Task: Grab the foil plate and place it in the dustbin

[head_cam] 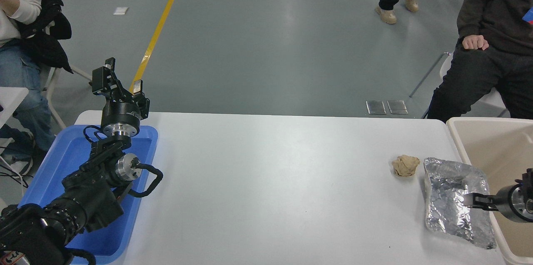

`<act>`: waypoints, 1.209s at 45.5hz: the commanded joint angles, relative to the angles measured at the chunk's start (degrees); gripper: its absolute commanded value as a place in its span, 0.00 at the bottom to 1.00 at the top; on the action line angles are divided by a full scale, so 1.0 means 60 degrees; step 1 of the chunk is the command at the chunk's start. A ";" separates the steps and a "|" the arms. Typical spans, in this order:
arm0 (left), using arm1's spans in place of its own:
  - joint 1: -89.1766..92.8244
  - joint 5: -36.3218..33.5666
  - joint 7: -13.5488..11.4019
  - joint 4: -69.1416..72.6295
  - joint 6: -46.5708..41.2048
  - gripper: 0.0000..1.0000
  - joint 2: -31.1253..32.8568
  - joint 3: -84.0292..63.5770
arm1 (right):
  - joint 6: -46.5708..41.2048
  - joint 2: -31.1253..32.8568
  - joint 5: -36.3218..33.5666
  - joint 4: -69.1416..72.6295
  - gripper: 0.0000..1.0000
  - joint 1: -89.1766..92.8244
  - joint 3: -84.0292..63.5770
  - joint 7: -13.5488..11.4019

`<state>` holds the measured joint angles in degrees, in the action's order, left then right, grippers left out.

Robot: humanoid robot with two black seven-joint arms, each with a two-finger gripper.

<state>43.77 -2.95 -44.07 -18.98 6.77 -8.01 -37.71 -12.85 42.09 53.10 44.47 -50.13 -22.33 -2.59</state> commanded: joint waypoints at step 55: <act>0.0015 -0.0006 0.0020 0.0000 0.0000 1.00 0.0001 0.0015 | -0.2604 0.2493 0.0158 0.5698 0.00 -1.1578 -0.7715 0.0080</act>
<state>43.85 -2.96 -44.02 -18.98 6.77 -8.00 -37.66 -23.59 58.56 54.47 70.67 -93.37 -47.92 -2.62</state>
